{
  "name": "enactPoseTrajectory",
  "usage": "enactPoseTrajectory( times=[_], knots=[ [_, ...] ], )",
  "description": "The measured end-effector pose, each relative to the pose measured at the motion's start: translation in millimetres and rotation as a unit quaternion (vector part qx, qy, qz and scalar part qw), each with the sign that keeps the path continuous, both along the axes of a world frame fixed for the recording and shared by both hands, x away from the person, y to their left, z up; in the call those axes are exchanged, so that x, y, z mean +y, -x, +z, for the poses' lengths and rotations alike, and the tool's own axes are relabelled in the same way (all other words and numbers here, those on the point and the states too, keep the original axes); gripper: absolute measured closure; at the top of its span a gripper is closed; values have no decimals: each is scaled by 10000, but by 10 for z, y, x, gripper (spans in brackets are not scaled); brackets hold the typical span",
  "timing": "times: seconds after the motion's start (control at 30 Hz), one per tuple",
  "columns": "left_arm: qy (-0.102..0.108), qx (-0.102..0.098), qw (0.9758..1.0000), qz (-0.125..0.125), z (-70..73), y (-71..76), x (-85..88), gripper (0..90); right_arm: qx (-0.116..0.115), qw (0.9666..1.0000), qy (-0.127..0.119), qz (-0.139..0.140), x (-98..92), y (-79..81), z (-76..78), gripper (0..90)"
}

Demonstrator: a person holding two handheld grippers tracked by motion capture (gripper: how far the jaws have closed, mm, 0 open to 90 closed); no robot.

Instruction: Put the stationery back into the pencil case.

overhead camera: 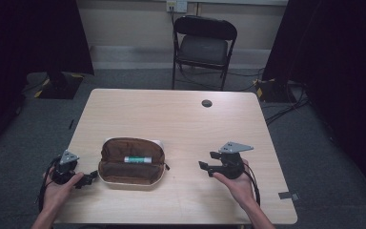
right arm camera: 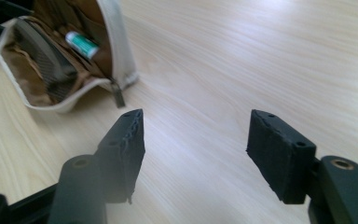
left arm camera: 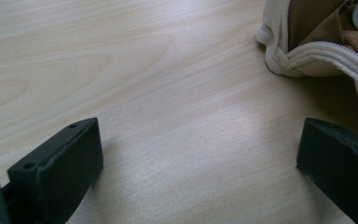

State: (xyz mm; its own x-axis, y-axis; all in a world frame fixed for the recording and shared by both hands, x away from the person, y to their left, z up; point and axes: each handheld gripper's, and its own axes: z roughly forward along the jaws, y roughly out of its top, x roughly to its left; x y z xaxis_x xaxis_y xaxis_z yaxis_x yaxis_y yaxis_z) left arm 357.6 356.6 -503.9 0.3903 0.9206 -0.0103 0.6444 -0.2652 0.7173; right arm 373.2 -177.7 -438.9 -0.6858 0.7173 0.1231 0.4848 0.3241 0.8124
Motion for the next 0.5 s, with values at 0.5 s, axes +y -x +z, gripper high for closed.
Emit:
enactPoseTrajectory(
  times=[0.5],
  knots=[
    [6, -6, 10000, 17, -1, -2, 0, 0, 296, 9953, 460, -803, -542, 2, -283, 222]
  ],
)
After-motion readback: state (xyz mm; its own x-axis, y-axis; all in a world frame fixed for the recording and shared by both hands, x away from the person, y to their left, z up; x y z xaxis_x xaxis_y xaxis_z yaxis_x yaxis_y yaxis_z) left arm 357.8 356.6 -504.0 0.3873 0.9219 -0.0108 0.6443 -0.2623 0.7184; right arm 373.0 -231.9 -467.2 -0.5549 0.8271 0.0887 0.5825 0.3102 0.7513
